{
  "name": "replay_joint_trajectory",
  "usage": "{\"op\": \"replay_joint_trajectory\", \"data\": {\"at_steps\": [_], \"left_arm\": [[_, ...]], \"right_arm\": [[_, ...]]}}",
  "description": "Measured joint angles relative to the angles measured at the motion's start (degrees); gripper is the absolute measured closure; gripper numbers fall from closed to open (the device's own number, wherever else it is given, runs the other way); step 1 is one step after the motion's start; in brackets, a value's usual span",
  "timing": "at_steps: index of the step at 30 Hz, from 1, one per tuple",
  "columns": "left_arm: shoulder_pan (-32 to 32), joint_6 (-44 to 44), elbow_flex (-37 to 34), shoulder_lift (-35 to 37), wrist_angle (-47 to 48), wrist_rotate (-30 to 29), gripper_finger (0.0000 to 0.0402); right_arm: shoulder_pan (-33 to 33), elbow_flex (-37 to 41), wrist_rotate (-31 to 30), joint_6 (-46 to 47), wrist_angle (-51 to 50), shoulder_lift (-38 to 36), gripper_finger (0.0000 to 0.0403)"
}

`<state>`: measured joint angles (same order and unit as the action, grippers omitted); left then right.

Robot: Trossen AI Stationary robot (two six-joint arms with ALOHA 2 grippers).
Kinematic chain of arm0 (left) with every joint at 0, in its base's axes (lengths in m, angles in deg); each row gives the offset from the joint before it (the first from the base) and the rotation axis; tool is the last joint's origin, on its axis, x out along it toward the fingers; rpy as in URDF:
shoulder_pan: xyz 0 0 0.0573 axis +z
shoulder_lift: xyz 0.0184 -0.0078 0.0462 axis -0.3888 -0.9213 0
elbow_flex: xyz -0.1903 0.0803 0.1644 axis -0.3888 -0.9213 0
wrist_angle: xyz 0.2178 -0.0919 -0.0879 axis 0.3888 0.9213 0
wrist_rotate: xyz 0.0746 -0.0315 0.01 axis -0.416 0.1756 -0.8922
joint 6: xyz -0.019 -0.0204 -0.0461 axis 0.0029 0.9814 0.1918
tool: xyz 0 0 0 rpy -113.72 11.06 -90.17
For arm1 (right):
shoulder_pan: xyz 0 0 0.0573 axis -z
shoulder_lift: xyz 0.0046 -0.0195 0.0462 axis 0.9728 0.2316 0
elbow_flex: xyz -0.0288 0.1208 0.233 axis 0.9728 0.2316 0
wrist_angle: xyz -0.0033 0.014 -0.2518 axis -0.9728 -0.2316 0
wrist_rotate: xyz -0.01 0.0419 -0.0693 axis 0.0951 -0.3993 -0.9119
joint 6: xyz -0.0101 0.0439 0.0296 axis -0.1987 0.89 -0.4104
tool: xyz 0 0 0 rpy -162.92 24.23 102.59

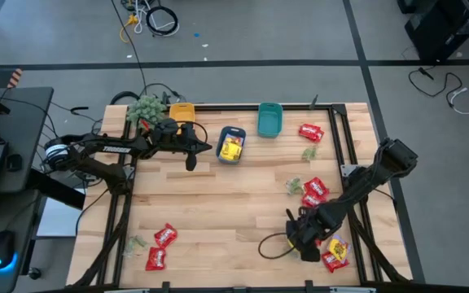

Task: Sort candy
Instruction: Put the yellow candy pack into the blue bin

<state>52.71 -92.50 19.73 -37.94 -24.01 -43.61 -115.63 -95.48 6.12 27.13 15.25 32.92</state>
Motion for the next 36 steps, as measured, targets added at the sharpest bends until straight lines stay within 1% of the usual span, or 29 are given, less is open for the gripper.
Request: {"op": "replay_joint_trajectory", "data": {"at_steps": [2, 4, 7, 10, 16, 17, 18, 21, 23, 27, 30, 34, 36], "left_arm": [[0.0, 0.0, 0.0, 0.0, 0.0, 0.0, 0.0401], [0.0, 0.0, 0.0, 0.0, 0.0, 0.0, 0.0401], [0.0, 0.0, 0.0, 0.0, 0.0, 0.0, 0.0401], [0.0, 0.0, 0.0, 0.0, 0.0, 0.0, 0.0401], [0.0, 0.0, 0.0, 0.0, 0.0, 0.0, 0.0401], [0.0, 0.0, 0.0, 0.0, 0.0, 0.0, 0.0401], [0.0, 0.0, 0.0, 0.0, 0.0, 0.0, 0.0401], [0.0, 0.0, 0.0, 0.0, -0.1, -0.1, 0.0401], [0.0, 0.1, 0.0, 0.0, -0.7, -0.8, 0.0401], [0.0, 0.6, 0.0, 0.0, -2.1, -3.2, 0.0401], [0.2, 0.7, 0.0, 0.0, -1.9, -3.6, 0.0401], [0.2, 0.7, 0.0, 0.0, -1.0, -4.2, 0.0401], [0.2, 0.6, 0.0, 0.0, -0.6, -4.7, 0.0401]], "right_arm": [[-0.5, -0.2, -0.4, -1.5, -0.2, 0.8, 0.0127], [-0.6, -0.2, -1.2, -1.9, -0.5, 1.3, 0.0127], [-0.2, -0.1, -3.0, -2.3, -0.9, 1.1, 0.0154], [1.0, -0.1, -4.8, -2.3, -1.3, 1.0, 0.0211], [4.3, 0.0, -6.1, -5.0, -1.4, 0.9, 0.0367], [5.1, 0.1, -6.7, -5.9, -1.2, 0.8, 0.0383], [6.0, 0.1, -7.4, -6.9, -1.1, 0.6, 0.0391], [9.7, -0.2, -10.3, -9.8, -1.9, -0.2, 0.0379], [13.1, -1.7, -12.1, -13.2, -1.7, -0.6, 0.0375], [21.3, -6.6, -16.4, -23.1, -2.0, -0.7, 0.0390], [28.7, -11.7, -19.2, -29.7, -1.7, -0.7, 0.0399], [38.6, -17.9, -19.6, -36.8, -0.6, 0.2, 0.0393], [42.8, -20.8, -19.6, -40.2, 0.1, 2.0, 0.0389]]}}
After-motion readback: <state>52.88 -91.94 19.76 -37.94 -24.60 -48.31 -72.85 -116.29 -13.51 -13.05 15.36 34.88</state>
